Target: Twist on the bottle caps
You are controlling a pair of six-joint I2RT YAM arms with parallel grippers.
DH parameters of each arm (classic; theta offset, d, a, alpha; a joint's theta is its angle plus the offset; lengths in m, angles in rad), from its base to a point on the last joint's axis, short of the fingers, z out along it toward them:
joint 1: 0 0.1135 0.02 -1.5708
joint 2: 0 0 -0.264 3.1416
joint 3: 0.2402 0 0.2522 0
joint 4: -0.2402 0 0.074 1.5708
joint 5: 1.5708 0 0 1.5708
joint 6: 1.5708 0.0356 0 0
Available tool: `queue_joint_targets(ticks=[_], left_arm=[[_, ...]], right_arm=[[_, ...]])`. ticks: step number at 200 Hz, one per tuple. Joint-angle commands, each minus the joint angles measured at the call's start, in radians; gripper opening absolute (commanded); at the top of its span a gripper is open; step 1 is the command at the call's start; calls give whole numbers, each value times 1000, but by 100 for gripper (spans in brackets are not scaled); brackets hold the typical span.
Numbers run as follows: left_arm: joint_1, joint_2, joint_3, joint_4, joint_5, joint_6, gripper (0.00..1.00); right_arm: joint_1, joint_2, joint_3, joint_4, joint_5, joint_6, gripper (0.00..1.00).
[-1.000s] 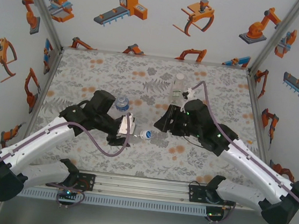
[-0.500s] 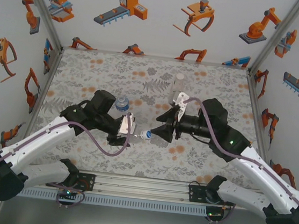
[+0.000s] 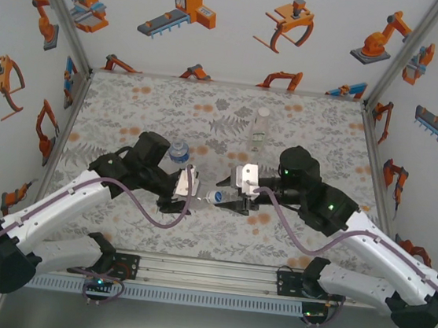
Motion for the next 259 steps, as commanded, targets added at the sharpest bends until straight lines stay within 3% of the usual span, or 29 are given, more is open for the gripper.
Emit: queue_joint_targets(ticks=[1, 65, 109, 139, 166, 182, 208, 229, 259], left_arm=[[-3, 5, 32, 0, 36, -7, 2], [-3, -7, 29, 1, 28, -10, 2], [-3, -3, 32, 4, 27, -14, 2], [-3, -8, 30, 12, 12, -26, 2], [-3, -5, 28, 35, -25, -44, 2], [-3, -3, 32, 37, -35, -50, 1], [-3, -14, 22, 55, -34, -60, 2], [-3, -13, 19, 66, -36, -64, 2], [-3, -15, 19, 65, -34, -67, 2]], right_arm=[[9, -11, -12, 8, 7, -35, 44], [18, 1, -24, 3, 13, -34, 41], [38, -4, -39, 27, 63, 28, 30], [44, -11, -86, 144, 186, 377, 16], [54, -27, -147, 226, 415, 880, 7], [55, -25, -175, 192, 575, 1267, 5], [54, 16, -191, 175, 579, 1723, 5], [76, 28, -191, 174, 604, 1852, 7], [78, 22, -141, 103, 646, 1750, 26]])
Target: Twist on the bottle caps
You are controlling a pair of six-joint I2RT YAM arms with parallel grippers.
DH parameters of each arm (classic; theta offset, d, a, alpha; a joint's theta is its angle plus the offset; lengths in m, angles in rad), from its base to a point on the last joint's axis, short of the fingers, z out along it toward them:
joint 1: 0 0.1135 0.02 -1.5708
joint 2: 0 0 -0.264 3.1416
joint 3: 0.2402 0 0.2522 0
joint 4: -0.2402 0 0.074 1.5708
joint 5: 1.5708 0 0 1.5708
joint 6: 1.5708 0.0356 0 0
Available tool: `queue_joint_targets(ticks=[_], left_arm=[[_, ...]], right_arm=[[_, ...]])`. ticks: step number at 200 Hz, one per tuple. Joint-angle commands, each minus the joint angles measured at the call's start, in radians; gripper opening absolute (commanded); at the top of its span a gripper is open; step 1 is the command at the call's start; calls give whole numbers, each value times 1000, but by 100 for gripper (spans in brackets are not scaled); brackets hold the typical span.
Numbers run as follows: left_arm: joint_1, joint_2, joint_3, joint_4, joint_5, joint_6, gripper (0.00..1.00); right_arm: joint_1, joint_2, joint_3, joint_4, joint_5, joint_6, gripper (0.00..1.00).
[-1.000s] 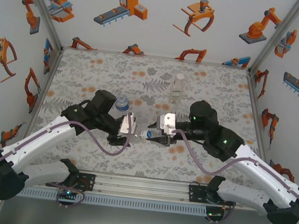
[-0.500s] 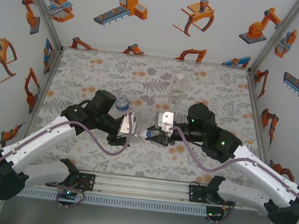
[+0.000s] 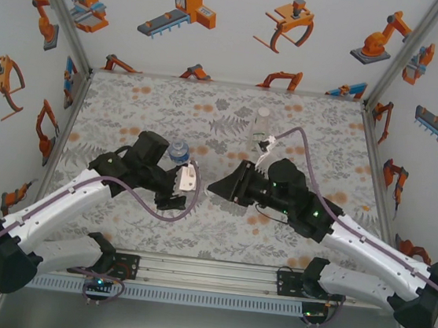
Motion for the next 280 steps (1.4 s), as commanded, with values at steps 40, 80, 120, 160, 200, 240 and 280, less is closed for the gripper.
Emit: queue_joint_targets(ticks=[40, 80, 120, 160, 200, 240, 280], left_arm=[[-19, -22, 17, 89, 125, 2, 2], [-19, -25, 14, 89, 130, 3, 2], [-25, -30, 16, 85, 134, 4, 2], [-45, -50, 9, 77, 128, 9, 2], [-57, -39, 13, 72, 129, 8, 2], [-61, -17, 24, 63, 149, 11, 2], [-61, -7, 27, 57, 148, 9, 2]], right_arm=[[7, -33, 136, -164, 116, -267, 53], [5, -97, 153, -115, 83, -637, 54], [5, -85, 192, -111, -92, -1019, 51], [6, -54, 243, -172, -346, -1333, 51], [6, -40, 257, -249, -466, -1594, 52], [7, -34, 239, -268, -478, -1693, 50], [10, -6, 243, -211, -484, -1691, 47]])
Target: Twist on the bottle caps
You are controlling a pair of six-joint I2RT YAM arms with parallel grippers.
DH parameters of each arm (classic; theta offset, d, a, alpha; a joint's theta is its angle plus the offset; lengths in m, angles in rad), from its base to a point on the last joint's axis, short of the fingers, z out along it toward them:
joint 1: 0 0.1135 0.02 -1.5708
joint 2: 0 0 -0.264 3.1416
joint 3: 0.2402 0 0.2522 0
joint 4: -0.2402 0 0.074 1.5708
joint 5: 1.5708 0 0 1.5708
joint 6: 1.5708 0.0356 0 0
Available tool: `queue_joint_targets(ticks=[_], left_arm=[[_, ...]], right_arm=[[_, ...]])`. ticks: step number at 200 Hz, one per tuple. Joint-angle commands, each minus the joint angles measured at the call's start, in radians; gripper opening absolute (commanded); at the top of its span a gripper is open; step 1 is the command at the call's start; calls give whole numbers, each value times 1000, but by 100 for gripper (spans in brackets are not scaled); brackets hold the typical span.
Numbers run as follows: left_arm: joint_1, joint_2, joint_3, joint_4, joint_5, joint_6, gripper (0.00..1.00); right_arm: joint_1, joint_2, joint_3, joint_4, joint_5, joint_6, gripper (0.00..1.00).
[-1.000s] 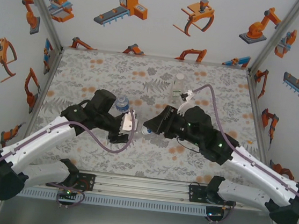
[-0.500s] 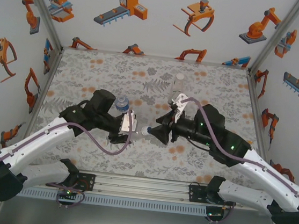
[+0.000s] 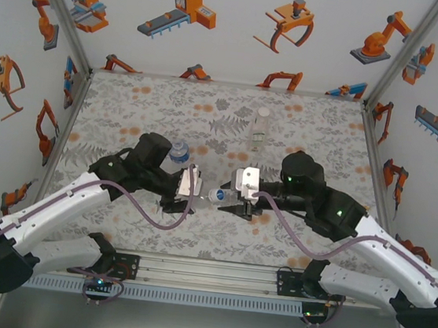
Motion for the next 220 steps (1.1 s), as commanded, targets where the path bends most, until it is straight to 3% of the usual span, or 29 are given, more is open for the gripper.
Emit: queue_joint_targets(ticks=[1, 139, 171, 198, 220], left_arm=[[-5, 4, 28, -18, 39, 11, 2], [-5, -9, 25, -26, 39, 24, 2], [-5, -8, 28, -26, 44, 20, 2], [-5, -8, 30, -26, 44, 18, 2], [-5, -14, 30, -26, 37, 16, 2]], right_arm=[[3, 18, 17, 39, -24, -46, 47], [4, 38, 12, 5, 39, -56, 41], [4, 50, 15, -5, 35, -29, 35], [5, 55, 10, -7, 66, 84, 27], [5, 49, -16, 40, 151, 317, 16]])
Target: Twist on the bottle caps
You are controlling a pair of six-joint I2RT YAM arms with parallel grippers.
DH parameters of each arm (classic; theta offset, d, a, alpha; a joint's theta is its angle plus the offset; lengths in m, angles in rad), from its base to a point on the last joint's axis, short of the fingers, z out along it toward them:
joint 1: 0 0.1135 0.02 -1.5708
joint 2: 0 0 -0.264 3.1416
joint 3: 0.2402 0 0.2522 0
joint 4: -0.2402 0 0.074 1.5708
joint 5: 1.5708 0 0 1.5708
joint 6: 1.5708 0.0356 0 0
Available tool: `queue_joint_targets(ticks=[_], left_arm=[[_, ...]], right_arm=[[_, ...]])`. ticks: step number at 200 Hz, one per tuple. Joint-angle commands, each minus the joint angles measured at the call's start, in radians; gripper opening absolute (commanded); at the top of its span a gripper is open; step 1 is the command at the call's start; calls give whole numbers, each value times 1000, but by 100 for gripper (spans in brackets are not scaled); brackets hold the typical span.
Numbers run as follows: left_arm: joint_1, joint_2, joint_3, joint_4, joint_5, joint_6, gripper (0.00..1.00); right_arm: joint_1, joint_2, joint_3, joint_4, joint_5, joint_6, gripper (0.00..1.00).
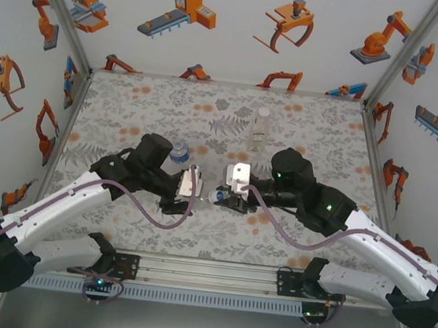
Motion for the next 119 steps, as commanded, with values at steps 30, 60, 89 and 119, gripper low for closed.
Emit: queue_joint_targets(ticks=[30, 60, 89, 119], left_arm=[[-5, -24, 25, 16, 18, 7, 2], [-5, -23, 20, 29, 3, -1, 2], [-4, -19, 20, 36, -2, -4, 2], [-3, -10, 21, 39, 2, -6, 2]], right_arm=[[4, -5, -68, 108, 317, 764, 1], [0, -13, -118, 54, 522, 1455, 0], [0, -20, -187, 147, 512, 1721, 0], [1, -16, -168, 141, 531, 1658, 6]])
